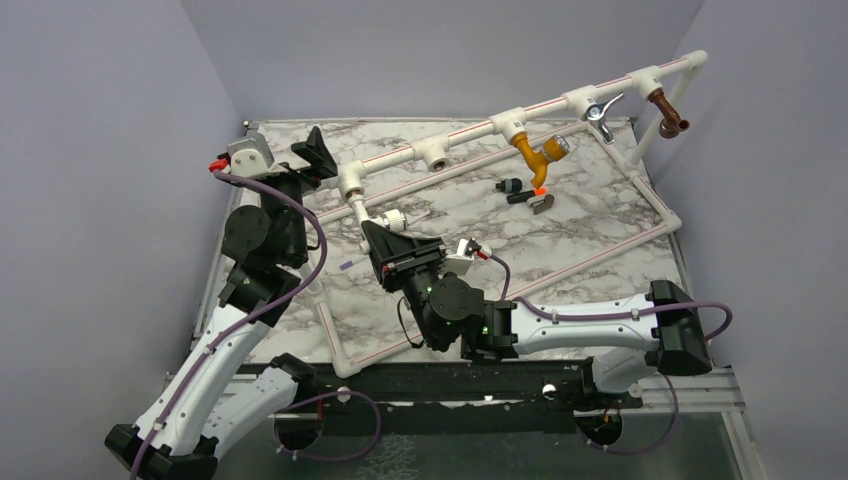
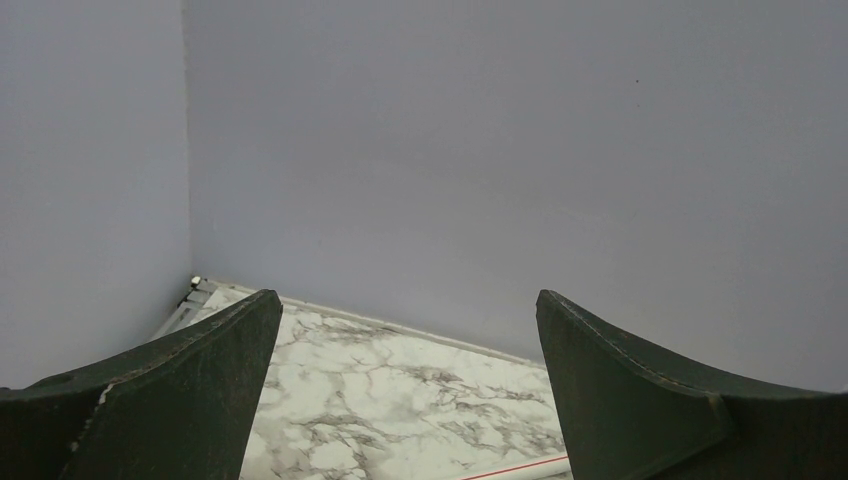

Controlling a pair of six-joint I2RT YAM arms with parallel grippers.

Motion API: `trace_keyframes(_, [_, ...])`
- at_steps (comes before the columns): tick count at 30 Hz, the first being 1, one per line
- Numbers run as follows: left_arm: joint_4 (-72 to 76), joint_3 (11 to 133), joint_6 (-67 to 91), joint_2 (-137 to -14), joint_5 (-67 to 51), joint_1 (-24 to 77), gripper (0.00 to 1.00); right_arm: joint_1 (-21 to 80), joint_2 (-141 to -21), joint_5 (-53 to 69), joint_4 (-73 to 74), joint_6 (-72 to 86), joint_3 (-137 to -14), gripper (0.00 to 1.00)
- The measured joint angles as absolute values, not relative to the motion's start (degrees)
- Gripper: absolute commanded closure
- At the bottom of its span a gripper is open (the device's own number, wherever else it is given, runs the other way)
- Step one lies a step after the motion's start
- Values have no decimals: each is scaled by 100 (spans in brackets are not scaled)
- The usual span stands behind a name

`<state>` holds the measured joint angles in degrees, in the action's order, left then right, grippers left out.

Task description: Install the water faucets

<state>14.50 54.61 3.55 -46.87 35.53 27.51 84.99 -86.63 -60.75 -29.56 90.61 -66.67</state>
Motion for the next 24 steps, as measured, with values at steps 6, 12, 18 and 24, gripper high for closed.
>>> trace_keyframes(6, [1450,5461,355,-4687,3553,2751,1,8499,-8663,-6071,-2987,9059,-6654,70])
trace_keyframes(12, [1450,5461,357,-4687,3551,2751,1,8493,-8665,-6042,-2982,9041,-6643,55])
trace_keyframes(18, [1450,5461,357,-4687,3551,2751,1,8488,-8667,-5959,-2967,8969,-6569,39])
trace_keyframes(24, [1450,5461,357,-4687,3551,2751,1,8488,-8667,-5905,-3201,8757,-6357,30])
